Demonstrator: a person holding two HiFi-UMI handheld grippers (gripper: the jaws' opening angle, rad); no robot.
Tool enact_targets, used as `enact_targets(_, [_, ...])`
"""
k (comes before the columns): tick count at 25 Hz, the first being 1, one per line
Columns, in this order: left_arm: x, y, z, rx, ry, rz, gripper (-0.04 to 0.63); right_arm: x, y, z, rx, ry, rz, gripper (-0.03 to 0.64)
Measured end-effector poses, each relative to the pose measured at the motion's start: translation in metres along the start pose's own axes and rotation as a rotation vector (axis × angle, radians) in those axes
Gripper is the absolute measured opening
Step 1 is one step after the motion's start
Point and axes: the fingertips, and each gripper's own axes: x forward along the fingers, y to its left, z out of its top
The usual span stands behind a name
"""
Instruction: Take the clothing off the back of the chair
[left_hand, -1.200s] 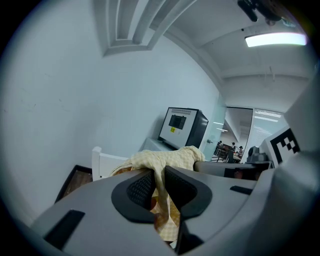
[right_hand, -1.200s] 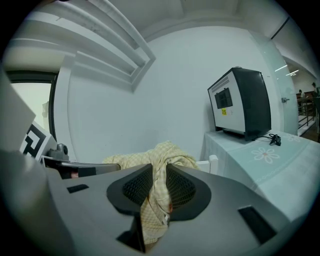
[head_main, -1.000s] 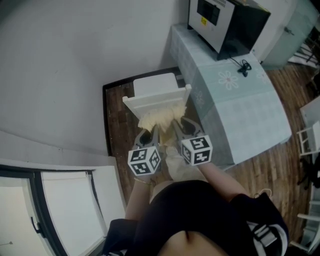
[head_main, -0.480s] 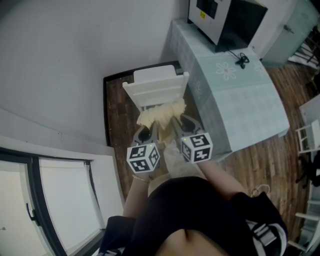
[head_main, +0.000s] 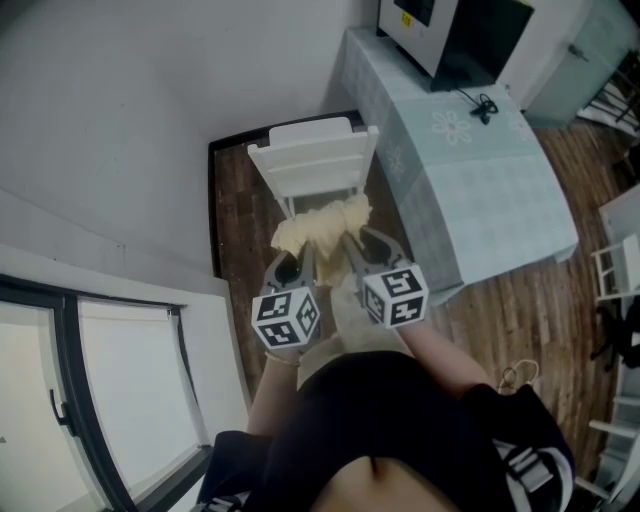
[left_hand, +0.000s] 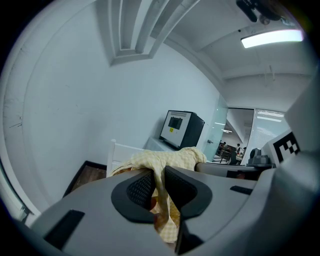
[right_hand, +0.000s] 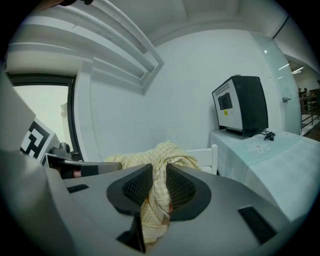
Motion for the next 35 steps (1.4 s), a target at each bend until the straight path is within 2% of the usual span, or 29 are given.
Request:
enact_targets(14, [-0.021, -0.011, -0.006, 0.001, -0.004, -0.017, 0.057, -0.022, 0.009, -0.003, -0.018, 0.000, -0.001, 0.091])
enact_targets(35, [-0.011, -0.010, 0.003, -0.012, -0.014, -0.031, 0.057, -0.017, 0.005, 0.006, -0.045, 0.001, 0.008, 0.089])
